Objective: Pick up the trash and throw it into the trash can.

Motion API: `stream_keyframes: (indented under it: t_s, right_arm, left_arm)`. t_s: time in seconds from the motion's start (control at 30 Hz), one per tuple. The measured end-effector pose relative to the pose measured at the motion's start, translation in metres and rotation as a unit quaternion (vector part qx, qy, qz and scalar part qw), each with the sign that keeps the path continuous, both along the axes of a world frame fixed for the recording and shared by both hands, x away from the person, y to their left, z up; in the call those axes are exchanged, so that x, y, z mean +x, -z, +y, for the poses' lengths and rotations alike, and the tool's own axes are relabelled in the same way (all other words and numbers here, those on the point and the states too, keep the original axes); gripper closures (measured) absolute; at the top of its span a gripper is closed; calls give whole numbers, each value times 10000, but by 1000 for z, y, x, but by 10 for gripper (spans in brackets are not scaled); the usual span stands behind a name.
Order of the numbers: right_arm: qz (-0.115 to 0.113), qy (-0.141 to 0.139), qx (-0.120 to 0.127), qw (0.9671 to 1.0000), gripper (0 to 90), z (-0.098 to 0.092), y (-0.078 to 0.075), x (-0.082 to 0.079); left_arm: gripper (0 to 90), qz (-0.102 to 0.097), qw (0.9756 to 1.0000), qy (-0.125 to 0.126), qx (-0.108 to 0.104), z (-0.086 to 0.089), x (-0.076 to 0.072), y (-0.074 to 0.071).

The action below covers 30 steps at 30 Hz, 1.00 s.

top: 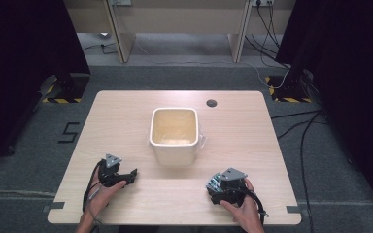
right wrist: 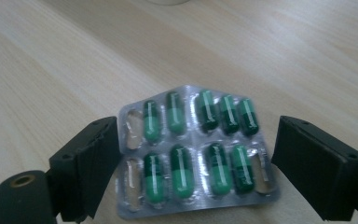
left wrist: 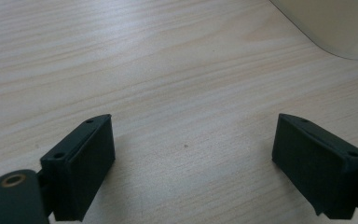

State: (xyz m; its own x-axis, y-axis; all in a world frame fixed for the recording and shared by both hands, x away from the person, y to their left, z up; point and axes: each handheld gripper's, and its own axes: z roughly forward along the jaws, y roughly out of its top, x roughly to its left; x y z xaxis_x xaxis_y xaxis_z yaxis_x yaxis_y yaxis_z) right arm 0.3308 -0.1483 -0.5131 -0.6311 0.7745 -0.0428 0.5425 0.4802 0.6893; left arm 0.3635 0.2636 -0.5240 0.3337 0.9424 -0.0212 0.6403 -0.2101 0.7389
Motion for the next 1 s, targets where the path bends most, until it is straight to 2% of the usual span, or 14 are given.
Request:
stream_keyframes:
  t_s: [0.13, 0.2, 0.23, 0.3, 0.4, 0.83, 1.0]
  right_arm:
    - [-30, 5, 48, 10000, 146, 0, 1, -1]
    - [-49, 41, 284, 9996, 151, -3, 5, -3]
    - [-47, 45, 296, 9995, 157, -3, 5, -2]
    - [-56, 83, 306, 9995, 176, -3, 5, -3]
    - [-119, 112, 332, 9993, 267, -5, 4, -3]
    - [-124, 84, 316, 9994, 340, -5, 2, -3]
    - [-209, 146, 335, 9991, 357, -10, -4, -2]
  left_arm:
    - [121, 0, 10000, 1, -1, 0, 0, 0]
    - [121, 4, 10000, 7, 4, 0, 0, 0]
    - [120, 5, 10000, 7, 3, 0, 0, 0]
    - [121, 4, 10000, 6, 3, 0, 0, 0]
    - [121, 4, 10000, 6, 3, 0, 0, 0]
    - [120, 0, 10000, 0, -3, 0, 0, 0]
    - [120, 2, 10000, 1, -1, 0, 0, 0]
